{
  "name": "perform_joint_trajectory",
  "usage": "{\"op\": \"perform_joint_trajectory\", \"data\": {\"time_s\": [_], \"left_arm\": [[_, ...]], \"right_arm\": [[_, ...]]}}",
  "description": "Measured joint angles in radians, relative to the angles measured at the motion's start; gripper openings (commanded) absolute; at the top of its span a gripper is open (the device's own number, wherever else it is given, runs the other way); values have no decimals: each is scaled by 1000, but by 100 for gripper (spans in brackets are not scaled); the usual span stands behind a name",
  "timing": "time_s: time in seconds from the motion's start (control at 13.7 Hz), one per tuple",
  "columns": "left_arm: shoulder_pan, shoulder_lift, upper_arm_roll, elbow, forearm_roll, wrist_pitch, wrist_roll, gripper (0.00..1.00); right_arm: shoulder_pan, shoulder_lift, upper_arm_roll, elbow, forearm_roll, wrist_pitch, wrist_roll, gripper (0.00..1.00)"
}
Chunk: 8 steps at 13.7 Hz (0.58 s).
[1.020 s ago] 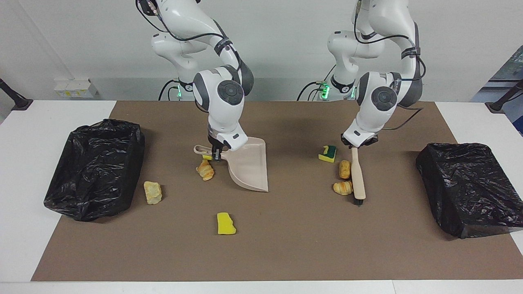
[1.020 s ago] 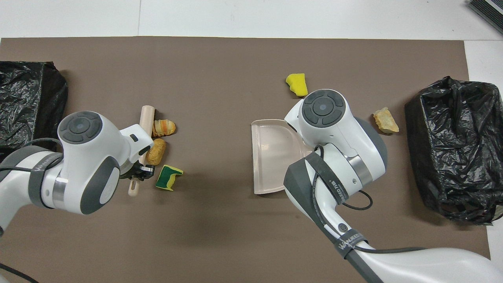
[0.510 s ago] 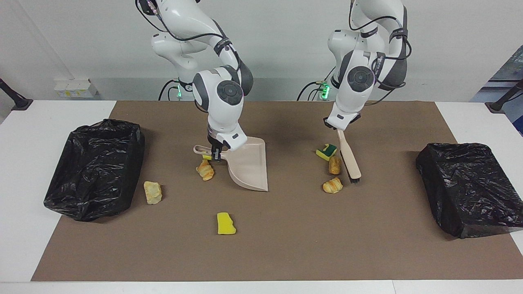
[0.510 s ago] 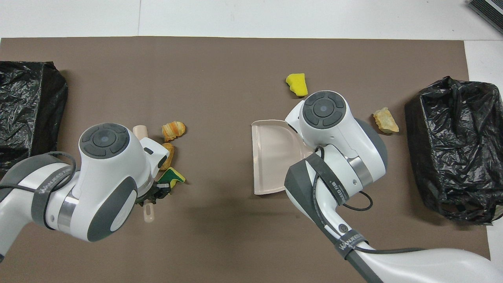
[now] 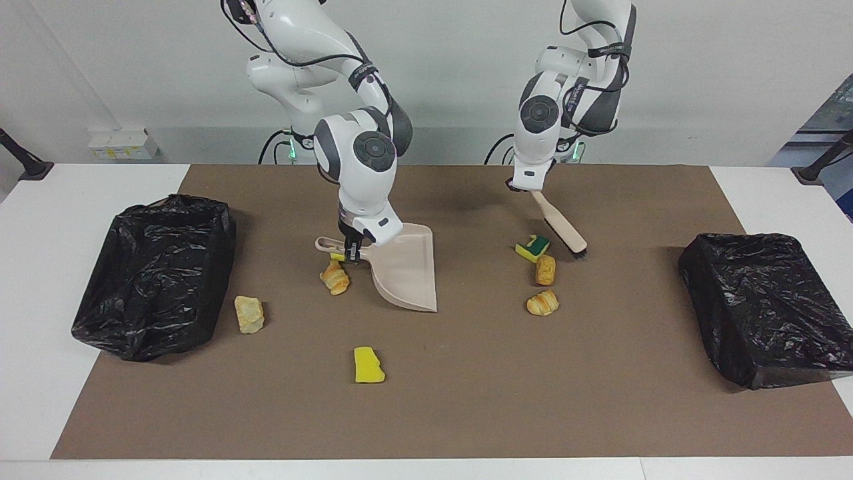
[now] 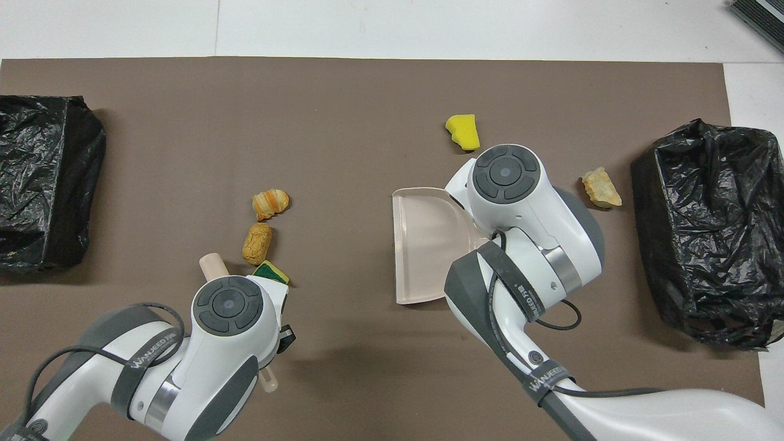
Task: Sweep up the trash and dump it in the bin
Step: 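Sweep the bread and sponge with the brush toward the dustpan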
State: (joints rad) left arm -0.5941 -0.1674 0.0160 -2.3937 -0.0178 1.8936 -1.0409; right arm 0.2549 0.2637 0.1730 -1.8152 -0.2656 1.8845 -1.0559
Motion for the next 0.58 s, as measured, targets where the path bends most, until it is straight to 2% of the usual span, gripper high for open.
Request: {"op": "perform_joint_trajectory", "data": {"time_s": [0.29, 0.58], "left_arm": [[15, 81, 15, 3, -12, 162, 29, 0], [59, 142, 23, 81, -13, 182, 305, 0]], "right_arm": [[0, -9, 0, -16, 0, 5, 0, 0], [1, -25, 1, -39, -31, 7, -1, 0]]}}
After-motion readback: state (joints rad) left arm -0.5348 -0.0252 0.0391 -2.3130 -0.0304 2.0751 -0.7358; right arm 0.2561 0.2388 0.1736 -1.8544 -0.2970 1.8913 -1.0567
